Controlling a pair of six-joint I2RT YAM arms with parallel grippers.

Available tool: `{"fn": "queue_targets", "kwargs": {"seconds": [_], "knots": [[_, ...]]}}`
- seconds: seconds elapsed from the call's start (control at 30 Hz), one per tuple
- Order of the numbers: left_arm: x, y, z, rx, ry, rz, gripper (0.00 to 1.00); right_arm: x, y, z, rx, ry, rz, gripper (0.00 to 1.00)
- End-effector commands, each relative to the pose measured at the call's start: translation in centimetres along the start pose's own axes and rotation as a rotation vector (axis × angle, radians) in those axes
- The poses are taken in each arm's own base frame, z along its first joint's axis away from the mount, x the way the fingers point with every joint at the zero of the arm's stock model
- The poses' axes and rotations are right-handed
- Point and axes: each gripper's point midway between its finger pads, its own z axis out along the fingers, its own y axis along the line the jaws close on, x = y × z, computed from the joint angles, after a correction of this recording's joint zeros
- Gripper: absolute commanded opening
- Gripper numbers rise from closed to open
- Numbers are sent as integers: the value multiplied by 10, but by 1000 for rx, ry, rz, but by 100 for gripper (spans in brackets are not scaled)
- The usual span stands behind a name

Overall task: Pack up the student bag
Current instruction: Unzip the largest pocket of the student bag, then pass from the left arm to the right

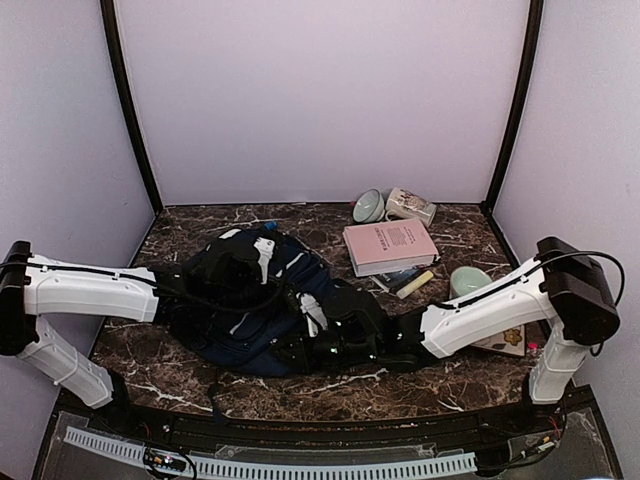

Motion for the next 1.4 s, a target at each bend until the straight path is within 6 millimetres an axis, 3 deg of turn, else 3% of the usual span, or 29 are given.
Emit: {"fn": "queue_targets", "kwargs": {"seconds": [0.0, 0.07, 0.2, 0.3, 0.37, 0.43, 0.57, 0.73, 0.87, 1.37], "knots": [[-101, -36, -51, 164, -269, -95, 0, 28, -7, 20, 84, 40, -44, 0], [-105, -34, -60, 169, -281, -103, 0, 28, -10, 20, 91, 22, -48, 0], [-109, -32, -71, 182, -309, -132, 0, 21, 14, 21, 23, -49, -90, 0], [-111, -37, -73, 212, -309, -153, 0, 26, 38, 35, -23, -90, -152, 0], [-110, -40, -72, 226, -294, -161, 0, 29, 44, 44, -27, -137, -171, 0], [-109, -40, -72, 229, -286, -170, 0, 33, 40, 47, -21, -176, -174, 0], [-106, -37, -79, 234, -288, -181, 0, 27, 29, 32, 31, -231, -191, 0], [-102, -34, -85, 239, -291, -185, 0, 30, 18, 22, 124, -161, -245, 33], [-98, -31, -86, 231, -288, -183, 0, 32, 16, 8, 145, -127, -255, 46], [-81, -27, -82, 224, -258, -147, 0, 25, 6, -46, 202, -113, -310, 72]]}}
